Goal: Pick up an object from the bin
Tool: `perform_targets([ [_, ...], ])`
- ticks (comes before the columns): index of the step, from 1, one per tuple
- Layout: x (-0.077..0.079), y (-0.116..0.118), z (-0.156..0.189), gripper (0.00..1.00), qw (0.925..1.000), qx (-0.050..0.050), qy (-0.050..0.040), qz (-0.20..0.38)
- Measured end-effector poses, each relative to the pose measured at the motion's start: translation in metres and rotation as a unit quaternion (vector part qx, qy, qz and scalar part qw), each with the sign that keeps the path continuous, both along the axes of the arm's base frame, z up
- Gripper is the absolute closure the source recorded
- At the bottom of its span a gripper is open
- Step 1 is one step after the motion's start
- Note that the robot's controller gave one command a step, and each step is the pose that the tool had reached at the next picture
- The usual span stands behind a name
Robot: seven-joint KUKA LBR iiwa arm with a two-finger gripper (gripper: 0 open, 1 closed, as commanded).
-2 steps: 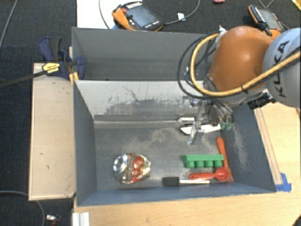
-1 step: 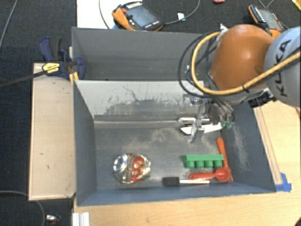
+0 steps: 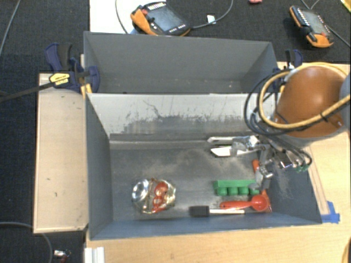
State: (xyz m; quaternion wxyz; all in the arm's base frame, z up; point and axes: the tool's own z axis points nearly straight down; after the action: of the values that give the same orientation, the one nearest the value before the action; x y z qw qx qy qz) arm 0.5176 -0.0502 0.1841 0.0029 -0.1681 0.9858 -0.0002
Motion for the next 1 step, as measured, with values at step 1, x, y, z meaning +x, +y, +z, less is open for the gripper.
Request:
perform_targets([
  [1,-0.015,-0.0034,-0.0241,0.0,0.9967,0.001,0.0011,-0.081],
])
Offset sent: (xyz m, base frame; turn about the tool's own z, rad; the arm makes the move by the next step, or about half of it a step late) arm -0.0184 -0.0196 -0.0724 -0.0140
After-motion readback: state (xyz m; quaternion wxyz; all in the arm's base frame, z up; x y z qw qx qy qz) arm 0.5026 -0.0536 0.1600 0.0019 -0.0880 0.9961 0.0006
